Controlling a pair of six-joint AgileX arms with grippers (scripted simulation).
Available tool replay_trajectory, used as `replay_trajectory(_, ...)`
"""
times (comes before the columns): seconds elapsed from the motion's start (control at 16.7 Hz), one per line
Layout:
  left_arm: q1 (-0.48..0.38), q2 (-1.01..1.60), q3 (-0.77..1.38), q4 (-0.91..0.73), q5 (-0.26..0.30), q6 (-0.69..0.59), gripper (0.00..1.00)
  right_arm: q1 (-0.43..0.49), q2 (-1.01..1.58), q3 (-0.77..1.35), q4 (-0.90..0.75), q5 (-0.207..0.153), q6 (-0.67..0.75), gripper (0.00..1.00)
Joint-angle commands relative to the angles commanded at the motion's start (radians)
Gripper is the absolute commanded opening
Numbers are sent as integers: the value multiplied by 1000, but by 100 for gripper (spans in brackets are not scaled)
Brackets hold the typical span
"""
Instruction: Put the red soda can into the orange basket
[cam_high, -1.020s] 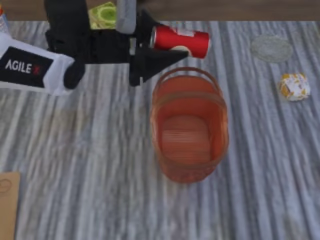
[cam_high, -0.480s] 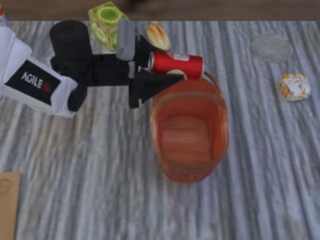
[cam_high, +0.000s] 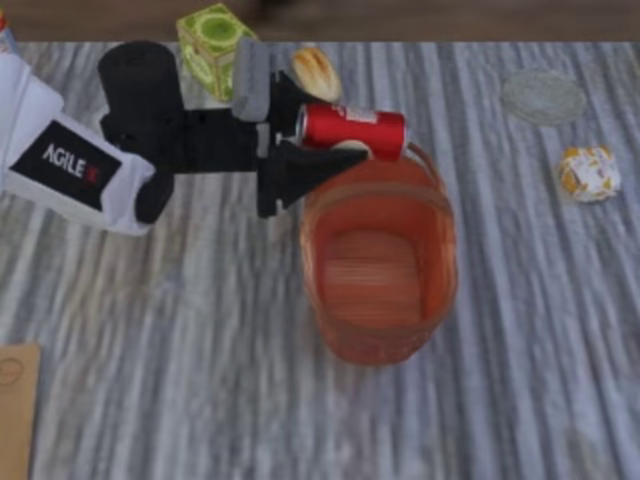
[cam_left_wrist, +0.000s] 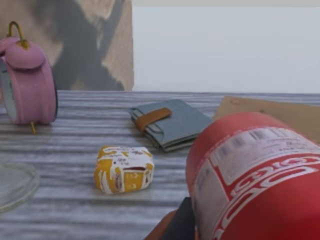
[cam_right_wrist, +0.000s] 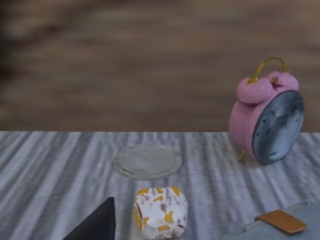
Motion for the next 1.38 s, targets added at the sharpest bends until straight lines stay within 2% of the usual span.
replay_trajectory(0.3, 0, 0, 0, 0, 0, 0, 98, 0, 0, 0, 0, 0, 0, 100)
replay_trajectory(0.36, 0, 0, 0, 0, 0, 0, 100, 0, 0, 0, 0, 0, 0, 100)
replay_trajectory(0.9, -4, -1, 0, 0, -1, 0, 100, 0, 0, 0, 0, 0, 0, 100)
replay_trajectory(1.02, -1, -28, -16, -17, -17, -5, 100, 13, 30, 28, -29, -2, -17, 100)
replay_trajectory(1.2, 18, -143, -84, -81, -88, -25, 100, 59, 154, 146, -140, -6, -79, 100)
replay_trajectory(1.38, 52, -344, -191, -180, -208, -51, 100, 125, 372, 355, -307, -6, -176, 100)
